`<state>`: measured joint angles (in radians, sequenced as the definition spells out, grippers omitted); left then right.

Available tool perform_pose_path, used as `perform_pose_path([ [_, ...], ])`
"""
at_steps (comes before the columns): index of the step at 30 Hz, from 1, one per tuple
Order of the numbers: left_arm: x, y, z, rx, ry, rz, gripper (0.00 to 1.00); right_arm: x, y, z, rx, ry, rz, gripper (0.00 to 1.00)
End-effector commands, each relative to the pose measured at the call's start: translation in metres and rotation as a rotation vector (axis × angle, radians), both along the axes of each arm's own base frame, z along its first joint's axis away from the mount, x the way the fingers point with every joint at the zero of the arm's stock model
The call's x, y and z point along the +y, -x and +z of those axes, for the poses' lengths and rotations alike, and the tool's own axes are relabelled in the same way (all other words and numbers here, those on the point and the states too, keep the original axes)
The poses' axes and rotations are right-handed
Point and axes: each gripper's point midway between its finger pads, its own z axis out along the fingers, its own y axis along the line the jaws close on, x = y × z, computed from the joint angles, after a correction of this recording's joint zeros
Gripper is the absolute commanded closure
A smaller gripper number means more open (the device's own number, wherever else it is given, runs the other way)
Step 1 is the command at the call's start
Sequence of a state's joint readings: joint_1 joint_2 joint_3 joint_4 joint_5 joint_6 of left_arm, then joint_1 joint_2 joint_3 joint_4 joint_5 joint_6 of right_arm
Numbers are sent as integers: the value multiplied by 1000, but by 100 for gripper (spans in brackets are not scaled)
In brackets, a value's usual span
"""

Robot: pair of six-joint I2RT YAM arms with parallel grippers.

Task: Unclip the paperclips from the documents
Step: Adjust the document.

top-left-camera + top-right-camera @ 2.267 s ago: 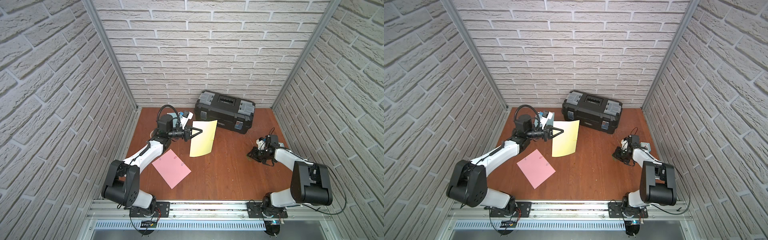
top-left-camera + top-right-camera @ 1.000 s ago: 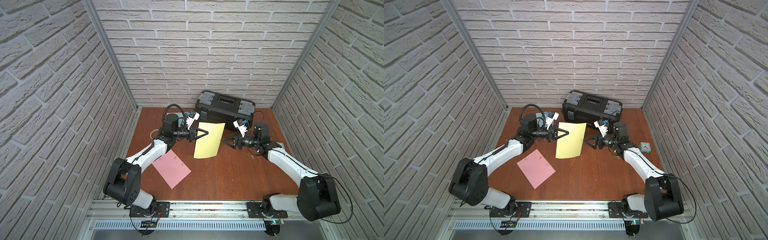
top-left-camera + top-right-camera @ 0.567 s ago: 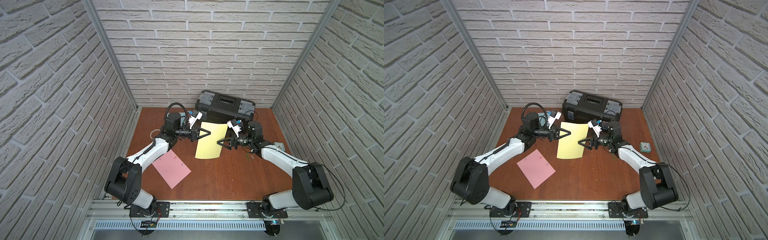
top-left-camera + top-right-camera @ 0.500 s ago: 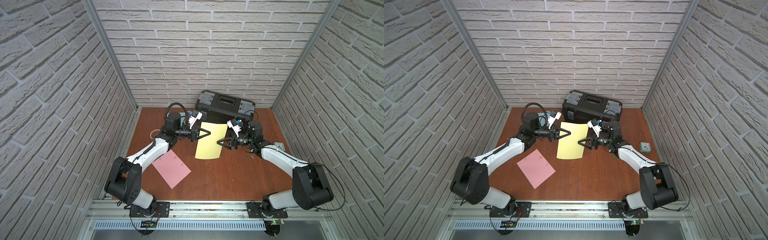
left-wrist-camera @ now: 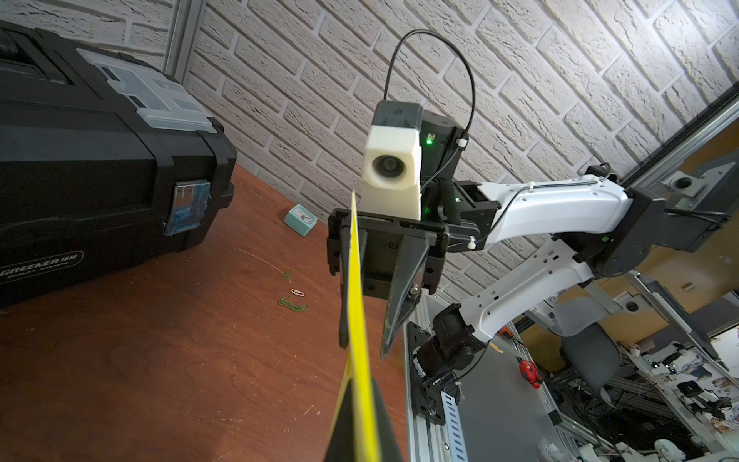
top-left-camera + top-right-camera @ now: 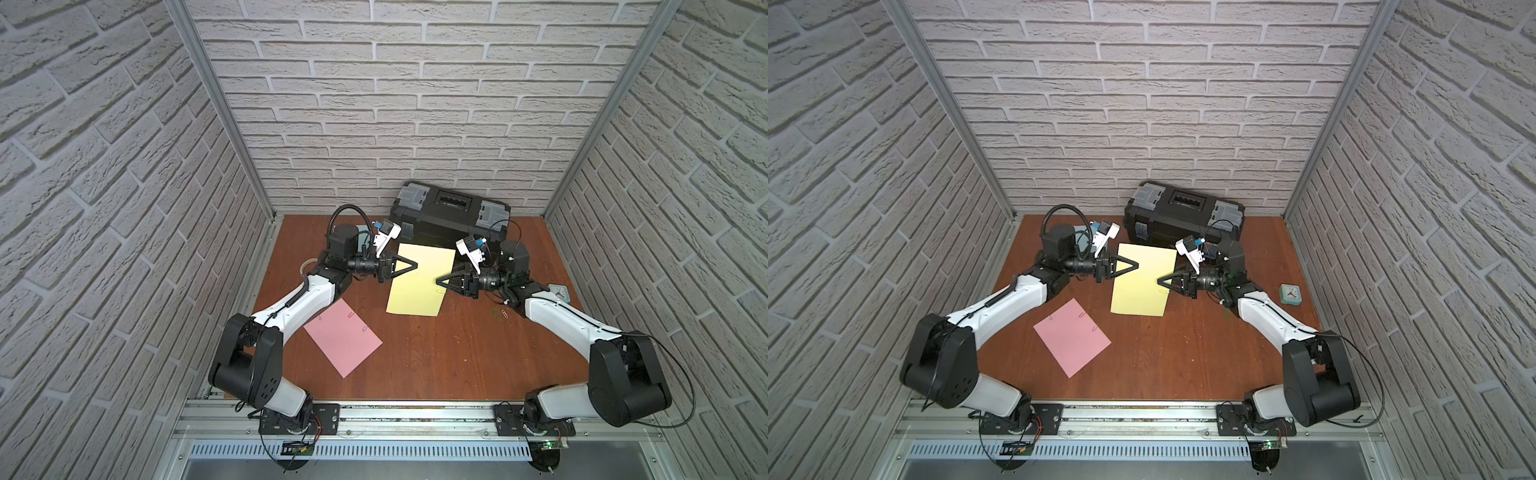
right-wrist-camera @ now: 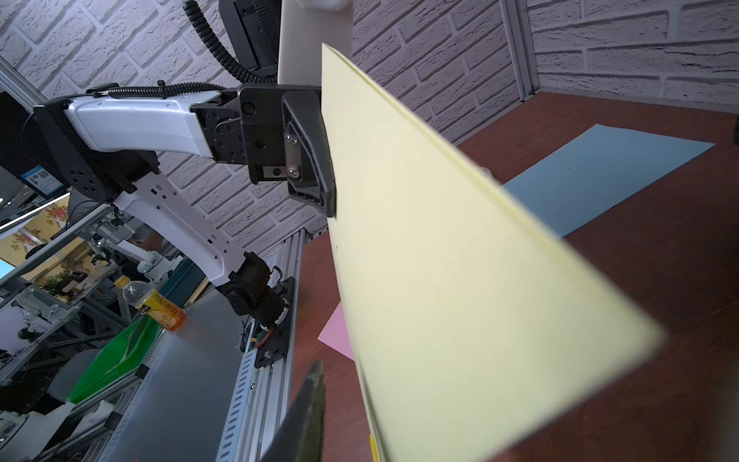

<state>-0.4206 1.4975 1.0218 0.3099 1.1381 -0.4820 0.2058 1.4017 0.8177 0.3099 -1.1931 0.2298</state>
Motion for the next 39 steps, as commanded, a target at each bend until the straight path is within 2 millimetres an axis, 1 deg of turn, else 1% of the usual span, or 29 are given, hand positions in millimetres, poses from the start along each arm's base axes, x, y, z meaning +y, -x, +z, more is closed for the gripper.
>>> perform_pose_path([
  [1,3,2,4,-48,5,0,100,2,4,17,-66,-15,11,81],
  [3,4,3,3,-49,0,3,100,1,3,17,-58,-13,4,88],
  [6,4,3,2,-48,-4,7,100,1,1,15,-45,-12,-1,96],
  [7,5,2,1,-46,-4,8,100,1,0,15,-42,-12,-6,97],
  [12,5,0,2,-44,-8,23,99,1,-6,14,-26,-7,-36,97],
  [15,5,0,1,-29,-8,23,87,-2,-11,15,-23,-2,-69,97],
  [18,4,1,-2,-14,-4,24,81,-5,-16,18,-21,-8,-93,97],
  [20,5,0,-4,-4,4,29,80,-8,-20,17,-12,-7,-112,97],
  [26,4,2,-12,38,26,32,79,-15,-27,22,-12,-10,-148,97],
  [37,-3,3,-28,85,13,16,79,-17,-27,28,-22,-15,-155,97],
  [39,-5,4,-29,89,12,10,82,-17,-27,28,-19,-14,-154,97],
])
